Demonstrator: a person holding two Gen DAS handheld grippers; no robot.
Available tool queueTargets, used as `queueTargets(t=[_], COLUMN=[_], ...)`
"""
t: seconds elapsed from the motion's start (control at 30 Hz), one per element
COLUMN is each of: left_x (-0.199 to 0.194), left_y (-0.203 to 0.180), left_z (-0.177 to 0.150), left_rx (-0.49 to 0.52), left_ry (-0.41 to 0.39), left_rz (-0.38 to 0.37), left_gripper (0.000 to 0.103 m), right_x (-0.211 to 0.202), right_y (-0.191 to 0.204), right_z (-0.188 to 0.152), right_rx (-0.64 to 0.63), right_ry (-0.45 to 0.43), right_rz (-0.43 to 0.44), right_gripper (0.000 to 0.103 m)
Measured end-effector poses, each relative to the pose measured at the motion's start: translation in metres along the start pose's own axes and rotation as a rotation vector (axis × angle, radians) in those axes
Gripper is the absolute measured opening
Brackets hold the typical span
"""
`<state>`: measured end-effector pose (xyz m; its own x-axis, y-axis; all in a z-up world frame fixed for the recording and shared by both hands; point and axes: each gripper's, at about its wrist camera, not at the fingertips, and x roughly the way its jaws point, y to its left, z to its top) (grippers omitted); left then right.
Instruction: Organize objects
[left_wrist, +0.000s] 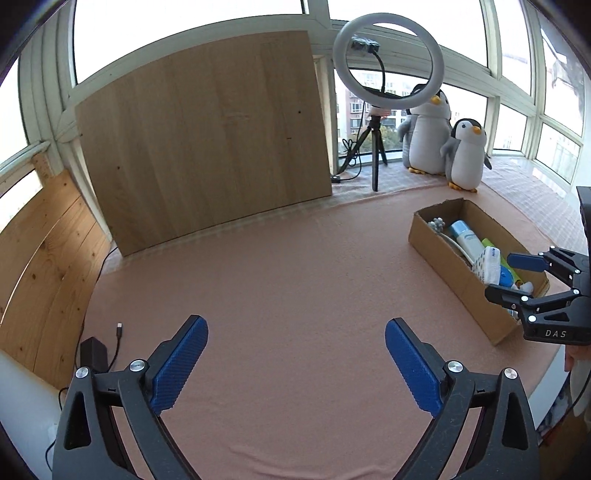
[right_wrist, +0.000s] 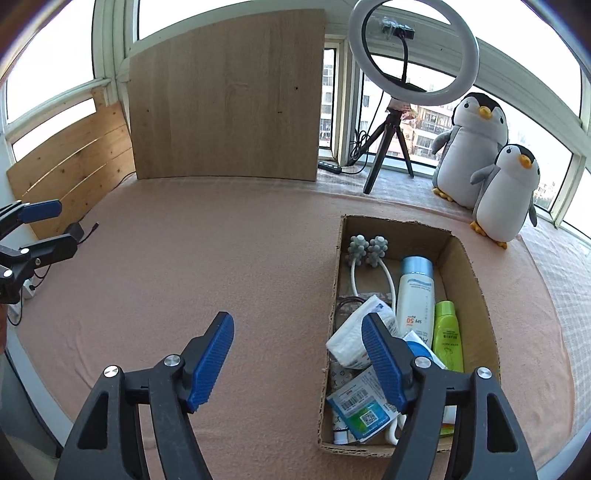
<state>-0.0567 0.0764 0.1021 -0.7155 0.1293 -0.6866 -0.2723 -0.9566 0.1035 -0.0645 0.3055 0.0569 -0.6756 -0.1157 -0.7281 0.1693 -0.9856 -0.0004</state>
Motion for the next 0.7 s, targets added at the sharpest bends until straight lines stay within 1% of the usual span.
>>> queueTargets(t=[0.1,0.23,0.33,0.47,0.53,0.63,0.7], left_x=[-0.01,-0.017,-0.02,-0.021,-0.023,-0.022,-0.02], left_y=[0.015,0.032,0.048,0.07,0.083,0.099,0.108], left_z=[-0.005,-0.013,-0.021,-0.033,-0.04,-0.048,-0.054], left_rx=[-0.04,-0.075,-0.111,-0.168,-0.2,-0.237,-0.26], left_ry=[-0.008,0.001,0.016,0.032,0.035,0.056,0.075], left_rz=[0.019,0.05,0.074,0.102,0.107,0.119,0.114], left_gripper=[0.1,0.1,0.1,0.101,0.103,0.103,0.103], right_x=[0.004,0.01,0.015,0.023,0.026,0.026,0.026], right_y=[0.015,0.041,0.066,0.104,0.123,0.146,0.157], right_z=[0.0,0.009,0.017,0.025,0.026,0.027,0.028], right_rx=[0.001,0.013,0.027,0.059,0.049,0.008,-0.019], right_ry=[0.022,0.025,0.022,0.058,0.067,0.067,0.071], right_rz=[0.006,0.02,0.017,0.041,0.068,0.056,0.046], right_gripper=[0.069,0.069,0.069,0.069,0.069,0.069,0.069])
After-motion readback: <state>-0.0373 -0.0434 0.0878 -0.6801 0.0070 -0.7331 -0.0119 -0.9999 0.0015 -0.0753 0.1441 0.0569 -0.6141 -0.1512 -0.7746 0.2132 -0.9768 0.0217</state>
